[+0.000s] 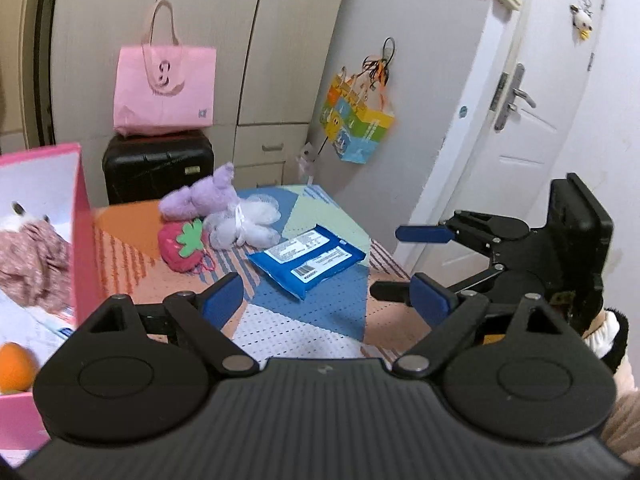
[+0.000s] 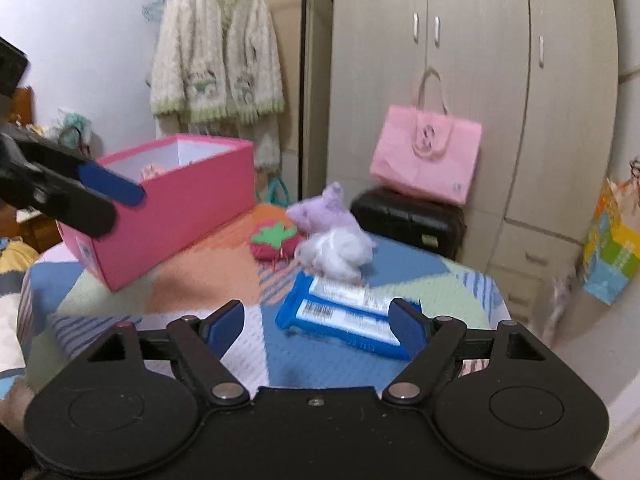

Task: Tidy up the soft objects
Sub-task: 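Move both open grippers toward the blue wipes pack on the table, then close the left and right grippers together on the blue wipes pack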

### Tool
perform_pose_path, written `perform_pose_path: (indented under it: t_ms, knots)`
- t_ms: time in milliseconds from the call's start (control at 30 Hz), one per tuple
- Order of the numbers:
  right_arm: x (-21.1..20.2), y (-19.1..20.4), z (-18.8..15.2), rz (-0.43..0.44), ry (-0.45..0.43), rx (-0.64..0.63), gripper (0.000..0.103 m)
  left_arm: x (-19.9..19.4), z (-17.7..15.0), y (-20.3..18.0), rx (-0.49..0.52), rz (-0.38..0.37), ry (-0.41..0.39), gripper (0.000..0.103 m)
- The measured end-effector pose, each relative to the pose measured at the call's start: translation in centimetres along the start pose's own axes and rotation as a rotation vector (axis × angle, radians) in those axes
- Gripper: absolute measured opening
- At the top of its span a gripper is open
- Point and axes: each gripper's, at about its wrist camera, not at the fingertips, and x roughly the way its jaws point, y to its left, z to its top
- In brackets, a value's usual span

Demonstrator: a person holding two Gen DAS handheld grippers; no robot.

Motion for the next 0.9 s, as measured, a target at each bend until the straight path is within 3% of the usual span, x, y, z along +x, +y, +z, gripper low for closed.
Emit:
perform_pose_path:
  t_ms: [133, 267, 400, 500, 600, 767, 833, 900]
  knots:
    - [1.0, -1.6, -0.8, 0.006, -0.049, 0.053, 0.083, 2.1, -0.4, 1.0, -0.075, 0.065, -0.055, 0.091]
    - [2.7, -3.6, -1.2, 0.008, -0.032, 0.157, 0.083, 4.1, -0.8, 1.7, -0.146, 0.048, -0.09, 0.091]
    - [4.5, -6.1, -1.5, 0.046, 0.024, 0.306, 0.083, 7.3, -1.0, 2.5, -0.189, 0.072, -0.035, 0.09]
    - [6.2, -7.3, -1.7, 0.033, 0.085, 0.371, 0.083, 10.5, -1.5, 3.0, -0.219, 0.157, 0.039, 0.087]
    - [7.2, -7.6, -2.1, 0.027, 0.106, 0.332, 0.081, 12.3, -1.8, 3.1, -0.231, 0.154, 0.05, 0.084]
    - [8.4, -8.8, -2.6, 0.055, 0.127, 0.384, 0.077, 14.4, -1.8, 3.1, -0.285, 0.16, 0.023, 0.08]
    - [8.9, -9.1, -2.9, 0.051, 0.138, 0.398, 0.071, 14.6, -1.9, 2.8, -0.279, 0.187, -0.03, 0.08]
    - [8.9, -9.5, -3.3, 0.065, 0.125, 0.425, 0.053, 15.3, -1.9, 2.2, -0.215, 0.225, -0.038, 0.08]
